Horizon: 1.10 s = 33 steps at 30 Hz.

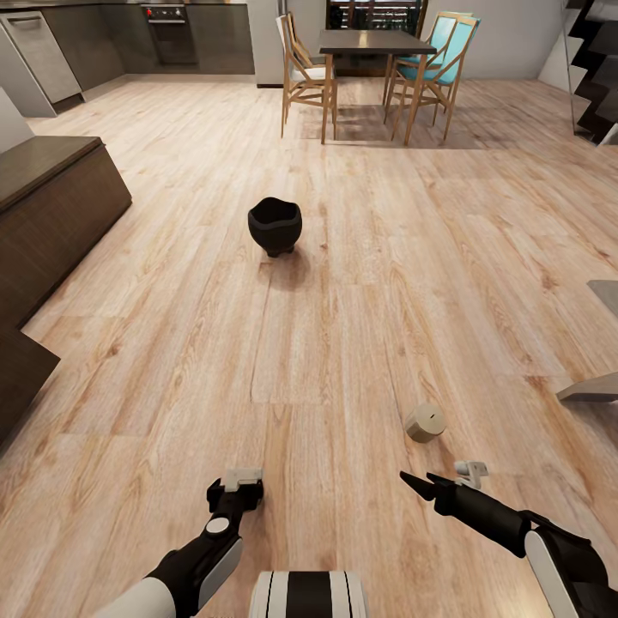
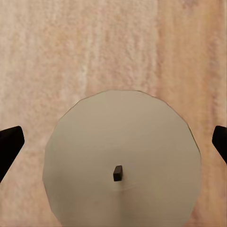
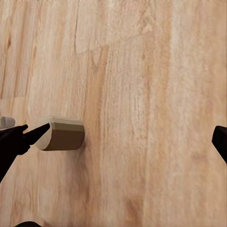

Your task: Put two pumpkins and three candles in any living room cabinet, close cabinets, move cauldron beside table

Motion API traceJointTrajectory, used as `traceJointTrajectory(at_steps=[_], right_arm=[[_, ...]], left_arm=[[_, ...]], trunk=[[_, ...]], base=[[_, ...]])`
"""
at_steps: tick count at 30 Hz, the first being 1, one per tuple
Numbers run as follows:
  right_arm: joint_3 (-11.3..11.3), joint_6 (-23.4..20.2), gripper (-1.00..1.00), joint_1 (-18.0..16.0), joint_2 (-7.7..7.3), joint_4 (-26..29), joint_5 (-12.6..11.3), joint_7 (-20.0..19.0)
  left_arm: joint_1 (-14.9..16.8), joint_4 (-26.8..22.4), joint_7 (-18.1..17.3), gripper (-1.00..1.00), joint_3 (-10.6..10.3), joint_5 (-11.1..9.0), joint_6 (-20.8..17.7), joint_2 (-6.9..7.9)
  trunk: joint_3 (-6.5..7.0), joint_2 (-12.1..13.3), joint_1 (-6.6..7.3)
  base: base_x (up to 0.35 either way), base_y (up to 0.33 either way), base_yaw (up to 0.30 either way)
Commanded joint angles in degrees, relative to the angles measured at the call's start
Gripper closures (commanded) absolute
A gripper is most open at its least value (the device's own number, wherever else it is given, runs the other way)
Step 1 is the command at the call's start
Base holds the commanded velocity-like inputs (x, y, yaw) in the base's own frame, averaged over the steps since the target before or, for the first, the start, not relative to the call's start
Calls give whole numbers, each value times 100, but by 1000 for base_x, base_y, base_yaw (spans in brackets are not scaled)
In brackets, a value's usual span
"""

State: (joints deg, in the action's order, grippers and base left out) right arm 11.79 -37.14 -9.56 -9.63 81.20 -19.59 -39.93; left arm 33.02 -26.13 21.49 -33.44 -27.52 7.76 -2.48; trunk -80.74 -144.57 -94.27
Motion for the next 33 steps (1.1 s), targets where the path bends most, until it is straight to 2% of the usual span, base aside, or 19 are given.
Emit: traceJointTrajectory(at_steps=[1, 5, 9, 13, 18, 33], right_arm=[[10, -39, -100, -2, 0, 1, -28, -7], [15, -39, -100, -2, 4, 1, -28, -8], [16, -39, -100, -2, 5, 1, -28, -7], [17, -39, -100, -2, 2, 1, -32, -8], [17, -39, -100, -2, 3, 1, -32, -7], [17, -39, -100, -3, 4, 1, -30, -7]], left_arm=[[4, 3, 36, -100, -49, -61, 33, 3], [3, 3, 32, -100, -49, -60, 33, 2], [2, 3, 31, -100, -49, -60, 33, 2], [2, 55, 31, -100, -47, -59, 34, -5], [2, 262, 31, -100, -47, -66, 47, -6], [2, 313, 31, -100, -47, -69, 59, -7]], trunk=[[-26, -3, -2], [-114, -8, -12], [-114, -8, -12], [-203, -13, -22], [-203, -13, -22], [-203, -13, -22]], base=[[0, 0, 0], [0, 0, 0], [0, 0, 0], [0, 0, 0], [0, 0, 0], [0, 0, 0]])
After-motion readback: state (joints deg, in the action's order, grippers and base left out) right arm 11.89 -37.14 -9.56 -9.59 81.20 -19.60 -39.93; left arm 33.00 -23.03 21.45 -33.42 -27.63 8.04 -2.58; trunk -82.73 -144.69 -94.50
